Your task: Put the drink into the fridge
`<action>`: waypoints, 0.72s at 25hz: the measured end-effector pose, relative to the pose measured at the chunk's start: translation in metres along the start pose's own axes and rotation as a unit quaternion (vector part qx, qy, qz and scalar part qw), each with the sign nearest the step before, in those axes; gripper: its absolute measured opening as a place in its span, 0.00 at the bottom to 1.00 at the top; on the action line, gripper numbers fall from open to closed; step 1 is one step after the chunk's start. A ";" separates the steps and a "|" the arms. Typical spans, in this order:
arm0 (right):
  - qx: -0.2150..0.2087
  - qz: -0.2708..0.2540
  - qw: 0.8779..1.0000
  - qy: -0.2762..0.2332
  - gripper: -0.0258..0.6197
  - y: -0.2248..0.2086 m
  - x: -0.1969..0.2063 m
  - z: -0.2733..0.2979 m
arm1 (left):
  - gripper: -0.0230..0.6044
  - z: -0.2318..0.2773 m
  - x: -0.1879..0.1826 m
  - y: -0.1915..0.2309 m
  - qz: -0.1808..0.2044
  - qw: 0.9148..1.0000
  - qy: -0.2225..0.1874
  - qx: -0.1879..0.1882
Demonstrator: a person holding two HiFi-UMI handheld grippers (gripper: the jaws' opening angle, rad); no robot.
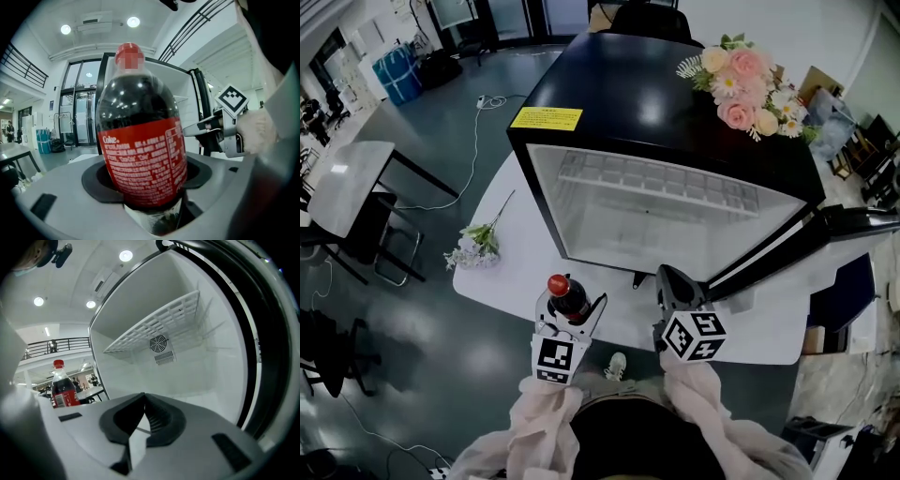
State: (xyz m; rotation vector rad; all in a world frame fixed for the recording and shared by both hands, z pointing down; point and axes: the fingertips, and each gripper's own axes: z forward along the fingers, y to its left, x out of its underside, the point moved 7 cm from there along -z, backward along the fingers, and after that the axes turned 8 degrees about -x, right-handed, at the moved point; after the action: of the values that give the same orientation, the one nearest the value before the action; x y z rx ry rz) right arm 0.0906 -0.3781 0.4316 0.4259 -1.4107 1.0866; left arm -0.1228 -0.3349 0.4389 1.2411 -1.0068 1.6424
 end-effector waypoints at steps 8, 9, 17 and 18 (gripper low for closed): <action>0.005 0.006 1.000 0.001 0.06 -0.006 0.010 -0.011 | 0.57 0.008 0.002 -0.012 0.006 1.000 0.003 0.018; 0.007 0.007 1.000 0.002 0.06 -0.007 0.011 -0.013 | 0.57 0.009 0.002 -0.013 0.002 1.000 0.003 0.020; 0.024 0.011 1.000 -0.009 0.06 -0.015 0.009 -0.017 | 0.57 0.027 -0.005 -0.019 -0.011 0.999 0.003 0.040; 0.024 0.009 1.000 -0.010 0.06 -0.016 0.008 -0.016 | 0.57 0.031 -0.006 -0.020 -0.010 0.999 0.002 0.043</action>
State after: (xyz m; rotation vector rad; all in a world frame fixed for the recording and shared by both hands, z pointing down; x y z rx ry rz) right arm 0.1108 -0.3700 0.4419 0.4604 -1.4106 1.1357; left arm -0.0939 -0.3576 0.4415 1.2997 -0.9259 1.6885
